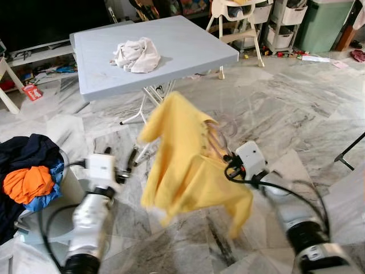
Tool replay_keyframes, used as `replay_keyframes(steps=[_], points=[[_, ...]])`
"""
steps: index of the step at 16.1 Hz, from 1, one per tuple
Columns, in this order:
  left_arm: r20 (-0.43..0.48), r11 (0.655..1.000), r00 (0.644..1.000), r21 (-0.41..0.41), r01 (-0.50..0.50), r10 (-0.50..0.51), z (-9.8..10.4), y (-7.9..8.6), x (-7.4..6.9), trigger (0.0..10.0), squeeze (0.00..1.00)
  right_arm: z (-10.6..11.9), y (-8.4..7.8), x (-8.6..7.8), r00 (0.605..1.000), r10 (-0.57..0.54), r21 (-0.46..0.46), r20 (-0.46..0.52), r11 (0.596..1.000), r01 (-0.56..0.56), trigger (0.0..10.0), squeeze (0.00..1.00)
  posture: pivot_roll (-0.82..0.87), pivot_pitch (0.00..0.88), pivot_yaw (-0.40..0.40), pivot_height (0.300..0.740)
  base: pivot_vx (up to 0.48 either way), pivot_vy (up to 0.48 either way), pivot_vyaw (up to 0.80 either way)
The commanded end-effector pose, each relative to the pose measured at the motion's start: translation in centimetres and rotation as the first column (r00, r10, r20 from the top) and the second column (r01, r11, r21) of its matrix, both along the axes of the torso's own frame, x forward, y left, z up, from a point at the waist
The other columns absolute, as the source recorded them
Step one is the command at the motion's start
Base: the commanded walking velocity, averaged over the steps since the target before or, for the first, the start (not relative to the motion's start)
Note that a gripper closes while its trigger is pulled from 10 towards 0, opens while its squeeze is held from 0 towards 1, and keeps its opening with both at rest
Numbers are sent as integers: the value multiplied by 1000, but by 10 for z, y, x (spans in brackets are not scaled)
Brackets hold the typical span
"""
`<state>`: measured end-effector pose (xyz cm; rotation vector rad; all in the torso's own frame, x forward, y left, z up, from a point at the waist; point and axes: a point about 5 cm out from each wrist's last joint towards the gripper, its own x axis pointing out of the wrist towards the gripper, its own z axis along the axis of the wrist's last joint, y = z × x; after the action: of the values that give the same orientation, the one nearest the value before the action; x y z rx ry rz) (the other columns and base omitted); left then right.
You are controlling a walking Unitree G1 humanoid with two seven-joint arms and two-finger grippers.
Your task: Hang hanger
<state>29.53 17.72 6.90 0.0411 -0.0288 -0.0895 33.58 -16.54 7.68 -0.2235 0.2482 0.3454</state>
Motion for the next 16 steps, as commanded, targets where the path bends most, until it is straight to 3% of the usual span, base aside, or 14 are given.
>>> replay_keyframes(steps=[1,3,7,9,10,11,12,13,14,16], points=[[-50,999,998,24,-37,38,-8,-2,0,10000,1000,5,-9,4,988,-155,97,11,983,153,0,0,-33,0,70,740,0,0,0],[-122,996,989,35,-78,82,-17,-9,-1,10000,1000,-3,-12,1,958,-288,149,-20,946,287,0,0,-36,0,68,740,0,0,0],[-179,998,982,21,-65,68,-25,-12,-10,10000,1000,-12,-19,-10,916,-400,104,-13,911,399,0,0,-41,0,67,740,0,0,0],[-198,1000,980,21,-13,16,-29,-14,-16,10000,0,-16,-18,-16,911,-411,118,-17,904,410,0,0,-41,0,68,740,0,0,0],[-198,999,980,33,-11,17,-30,-14,-17,10000,0,-17,-18,-17,910,-415,105,-5,905,413,0,0,-41,0,69,740,0,0,0],[-200,1000,980,8,3,-2,-31,-15,-19,10000,0,-18,-18,-19,908,-418,109,-10,903,416,1843,0,-41,0,69,740,0,0,0],[-202,1000,979,-12,15,-17,-31,-16,-19,10000,0,-19,-17,-20,907,-420,112,-14,901,419,1843,0,-41,0,69,740,0,0,0],[-196,999,980,-34,26,-32,-31,-17,-20,10000,0,-20,-17,-22,904,-427,119,-22,897,427,8118,0,-42,0,70,740,0,0,0],[-192,999,981,-38,33,-40,-30,-18,-21,10000,0,-22,-16,-23,903,-430,116,-26,896,430,10000,0,-43,0,70,740,0,0,0],[-189,998,981,-45,44,-51,-29,-20,-21,10000,0,-24,-14,-25,900,-434,119,-32,893,434,10000,0,-44,0,71,740,122,0,0]])
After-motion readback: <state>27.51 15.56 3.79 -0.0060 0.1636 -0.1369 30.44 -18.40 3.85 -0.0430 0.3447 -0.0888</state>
